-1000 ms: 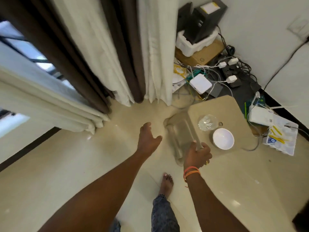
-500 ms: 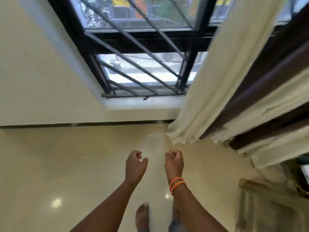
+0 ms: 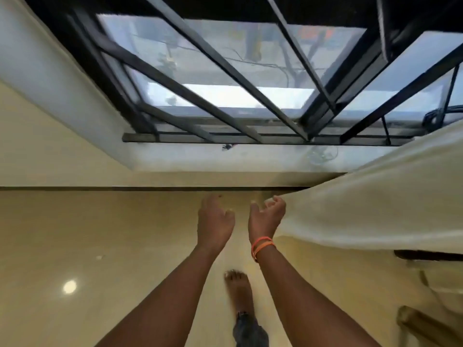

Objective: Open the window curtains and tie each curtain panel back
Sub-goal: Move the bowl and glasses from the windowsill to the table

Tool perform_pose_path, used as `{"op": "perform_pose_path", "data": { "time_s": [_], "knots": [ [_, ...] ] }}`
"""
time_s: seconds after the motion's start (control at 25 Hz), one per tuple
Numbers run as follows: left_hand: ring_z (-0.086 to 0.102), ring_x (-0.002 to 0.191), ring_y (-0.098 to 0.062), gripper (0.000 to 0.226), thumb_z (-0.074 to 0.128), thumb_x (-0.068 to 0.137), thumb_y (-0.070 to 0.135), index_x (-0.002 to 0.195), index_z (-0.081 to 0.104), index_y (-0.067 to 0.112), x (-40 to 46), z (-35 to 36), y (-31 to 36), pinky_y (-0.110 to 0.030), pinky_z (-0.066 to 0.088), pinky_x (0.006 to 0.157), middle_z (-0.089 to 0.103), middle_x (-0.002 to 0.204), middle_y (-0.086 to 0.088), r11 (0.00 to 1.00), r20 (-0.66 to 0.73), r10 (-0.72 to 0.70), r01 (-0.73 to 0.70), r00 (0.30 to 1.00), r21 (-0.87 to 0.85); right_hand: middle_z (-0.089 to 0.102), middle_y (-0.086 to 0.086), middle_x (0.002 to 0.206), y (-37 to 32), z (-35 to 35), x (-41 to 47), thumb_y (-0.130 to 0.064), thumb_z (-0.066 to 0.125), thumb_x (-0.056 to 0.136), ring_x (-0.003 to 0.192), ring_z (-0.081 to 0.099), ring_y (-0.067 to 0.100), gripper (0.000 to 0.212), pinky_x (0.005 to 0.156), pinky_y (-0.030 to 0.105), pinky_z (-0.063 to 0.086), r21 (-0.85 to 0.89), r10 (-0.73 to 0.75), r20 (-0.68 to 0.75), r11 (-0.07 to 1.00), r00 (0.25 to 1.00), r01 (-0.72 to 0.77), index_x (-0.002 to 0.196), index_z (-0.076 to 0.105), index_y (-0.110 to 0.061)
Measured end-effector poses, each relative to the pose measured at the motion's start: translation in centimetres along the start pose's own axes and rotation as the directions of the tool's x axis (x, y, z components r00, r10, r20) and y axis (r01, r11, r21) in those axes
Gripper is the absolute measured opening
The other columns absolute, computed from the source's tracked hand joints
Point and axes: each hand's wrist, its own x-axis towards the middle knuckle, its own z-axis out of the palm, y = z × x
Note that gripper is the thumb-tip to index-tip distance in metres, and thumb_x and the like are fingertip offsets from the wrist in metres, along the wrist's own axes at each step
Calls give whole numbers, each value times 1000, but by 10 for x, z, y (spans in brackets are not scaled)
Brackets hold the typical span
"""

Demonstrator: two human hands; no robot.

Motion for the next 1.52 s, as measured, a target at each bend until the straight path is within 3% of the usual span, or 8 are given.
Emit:
{"op": "perform_pose_path", "data": {
  "time_s": [0.16,0.32,0.52,0.76,1.0,1.12,1.2,1.52],
  "knots": [
    [39,130,-26,62,59,89,13,146,36,17,77,62,30,-26,33,97,40,145,-8,981,118,165,-175,979,81,34,21,146,-11,-1,115,-4,76,77,128,41,39,80,101,28,33,91,64,-241,995,968,-44,143,31,-1],
    [35,133,-27,61,56,90,13,146,34,18,119,109,43,-32,40,95,36,148,-8,948,154,253,-276,955,157,20,17,158,-16,4,183,-6,78,78,140,33,34,95,103,21,29,195,86,-300,980,950,-27,151,18,-8],
    [34,134,-27,61,57,88,16,145,36,18,137,141,50,-38,45,97,38,147,-7,933,106,221,-242,969,268,27,15,156,-24,6,243,-31,89,66,138,35,39,112,111,50,32,74,126,-475,992,871,-103,151,19,-12],
    [39,125,-28,55,53,88,11,141,44,16,146,138,61,-37,45,94,43,139,-11,953,-27,212,-201,977,227,53,10,138,-26,-3,268,-27,87,69,123,51,32,83,104,41,42,202,135,-505,979,852,-36,136,39,-19],
    [53,117,-22,46,54,88,9,134,53,17,115,116,54,-31,47,91,57,127,-8,984,115,178,-179,977,1,54,10,134,-4,3,171,-10,89,63,120,54,24,85,92,16,43,295,90,-401,955,912,35,135,44,-14],
    [64,99,-23,16,54,93,22,101,68,19,58,70,62,-30,50,79,70,106,-7,929,172,-107,160,979,-334,61,4,122,0,-9,64,-8,90,59,107,61,19,81,88,17,44,230,45,-252,973,967,15,128,49,-14],
    [68,93,-29,24,55,90,39,82,69,21,8,36,65,-41,57,79,72,92,-8,868,220,-180,260,959,-423,62,4,119,-9,-36,-8,-8,90,61,103,60,19,79,85,15,43,221,36,-166,975,986,2,129,50,-13],
    [70,93,-18,23,62,73,33,87,78,24,-234,-59,129,-45,56,89,75,91,6,908,335,1,139,942,-395,62,0,111,-48,-240,-201,-11,92,56,98,61,17,81,82,18,47,190,-84,-81,977,993,98,126,51,-16]
  ]
}}
